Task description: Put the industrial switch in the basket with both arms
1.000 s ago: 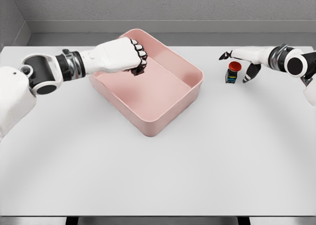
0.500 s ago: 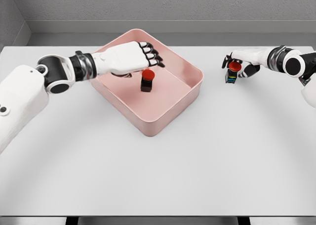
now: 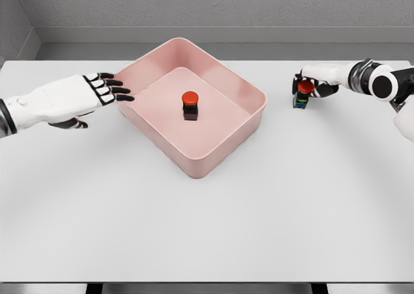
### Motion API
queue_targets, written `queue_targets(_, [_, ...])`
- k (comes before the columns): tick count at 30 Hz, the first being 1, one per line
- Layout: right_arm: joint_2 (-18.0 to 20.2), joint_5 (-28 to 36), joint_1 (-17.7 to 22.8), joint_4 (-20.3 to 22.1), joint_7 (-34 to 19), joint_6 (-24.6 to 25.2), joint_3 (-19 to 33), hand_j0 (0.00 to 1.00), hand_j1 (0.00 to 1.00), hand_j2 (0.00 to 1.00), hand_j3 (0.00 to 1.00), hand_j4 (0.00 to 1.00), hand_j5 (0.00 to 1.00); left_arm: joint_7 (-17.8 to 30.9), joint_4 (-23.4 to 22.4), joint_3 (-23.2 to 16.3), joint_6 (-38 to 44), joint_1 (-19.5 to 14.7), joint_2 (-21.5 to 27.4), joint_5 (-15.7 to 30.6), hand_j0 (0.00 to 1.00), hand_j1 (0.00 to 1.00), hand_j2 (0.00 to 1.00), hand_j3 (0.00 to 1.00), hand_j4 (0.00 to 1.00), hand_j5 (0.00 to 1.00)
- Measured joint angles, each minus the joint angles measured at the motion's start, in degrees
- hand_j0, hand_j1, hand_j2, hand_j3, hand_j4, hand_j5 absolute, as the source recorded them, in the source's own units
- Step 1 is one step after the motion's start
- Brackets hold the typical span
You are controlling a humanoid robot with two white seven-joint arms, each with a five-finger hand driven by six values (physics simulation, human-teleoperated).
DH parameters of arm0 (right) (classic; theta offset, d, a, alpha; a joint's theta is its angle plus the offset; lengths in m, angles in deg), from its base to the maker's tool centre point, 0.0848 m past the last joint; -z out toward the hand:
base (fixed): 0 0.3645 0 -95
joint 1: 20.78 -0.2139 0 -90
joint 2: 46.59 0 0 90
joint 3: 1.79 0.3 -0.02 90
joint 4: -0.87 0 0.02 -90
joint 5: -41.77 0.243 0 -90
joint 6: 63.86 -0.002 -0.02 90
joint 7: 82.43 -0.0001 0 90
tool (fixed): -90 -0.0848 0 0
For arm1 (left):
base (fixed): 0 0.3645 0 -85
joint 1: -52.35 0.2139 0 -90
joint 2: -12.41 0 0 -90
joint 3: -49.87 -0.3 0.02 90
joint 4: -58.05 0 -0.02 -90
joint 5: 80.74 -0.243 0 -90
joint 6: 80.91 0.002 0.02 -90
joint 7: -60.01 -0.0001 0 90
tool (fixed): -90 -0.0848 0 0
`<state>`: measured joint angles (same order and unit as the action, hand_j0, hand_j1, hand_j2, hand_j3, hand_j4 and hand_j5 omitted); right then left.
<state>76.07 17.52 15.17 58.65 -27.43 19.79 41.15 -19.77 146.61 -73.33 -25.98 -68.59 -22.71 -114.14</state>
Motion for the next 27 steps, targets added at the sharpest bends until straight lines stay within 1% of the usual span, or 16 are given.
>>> queue_targets(1, [0.0, -0.1, -0.1, 0.1, 0.0, 0.0, 0.0, 0.50, 0.50, 0.50, 0.50, 0.50, 0.50, 0.0, 0.2, 1.2, 0.0, 0.8, 1.2, 0.4, 1.00, 1.00, 1.00, 1.00, 1.00, 1.00])
queue_targets(3, [0.0, -0.1, -0.3, 0.1, 0.0, 0.0, 0.0, 0.50, 0.50, 0.50, 0.50, 0.50, 0.50, 0.0, 0.3, 3.9, 0.0, 4.3, 3.3, 1.2, 1.00, 1.00, 1.00, 1.00, 1.00, 1.00])
queue_targets(6, [0.0, -0.1, -0.4, 0.2, 0.0, 0.0, 0.1, 0.50, 0.50, 0.50, 0.50, 0.50, 0.50, 0.1, 0.3, 6.7, 0.0, 5.2, 5.1, 2.4, 1.00, 1.00, 1.00, 1.00, 1.00, 1.00])
queue_targets(10, [0.1, -0.2, -1.3, 0.3, 0.0, 0.0, 0.3, 0.50, 0.50, 0.50, 0.50, 0.50, 0.50, 0.3, 0.3, 8.5, 0.0, 6.7, 6.4, 2.7, 1.00, 1.00, 1.00, 1.00, 1.00, 1.00])
queue_targets(12, [0.3, -0.2, -1.5, 0.3, 0.0, -0.1, 0.5, 0.50, 0.50, 0.50, 0.50, 0.50, 0.50, 0.3, 0.3, 9.1, 0.0, 7.3, 6.6, 2.7, 1.00, 1.00, 1.00, 1.00, 1.00, 1.00])
queue_targets(21, [0.9, -0.3, -3.2, 2.6, 0.0, 0.0, 0.8, 0.50, 0.50, 0.50, 0.50, 0.50, 0.50, 0.4, 0.3, 9.7, 0.0, 7.3, 6.0, 2.4, 1.00, 1.00, 1.00, 1.00, 1.00, 1.00])
queue_targets(27, [1.9, -0.2, -3.0, 6.3, 0.0, 0.1, 2.3, 0.50, 0.50, 0.50, 0.50, 0.50, 0.50, 0.5, 0.3, 9.7, 0.0, 7.3, 5.9, 2.4, 1.00, 1.00, 1.00, 1.00, 1.00, 1.00])
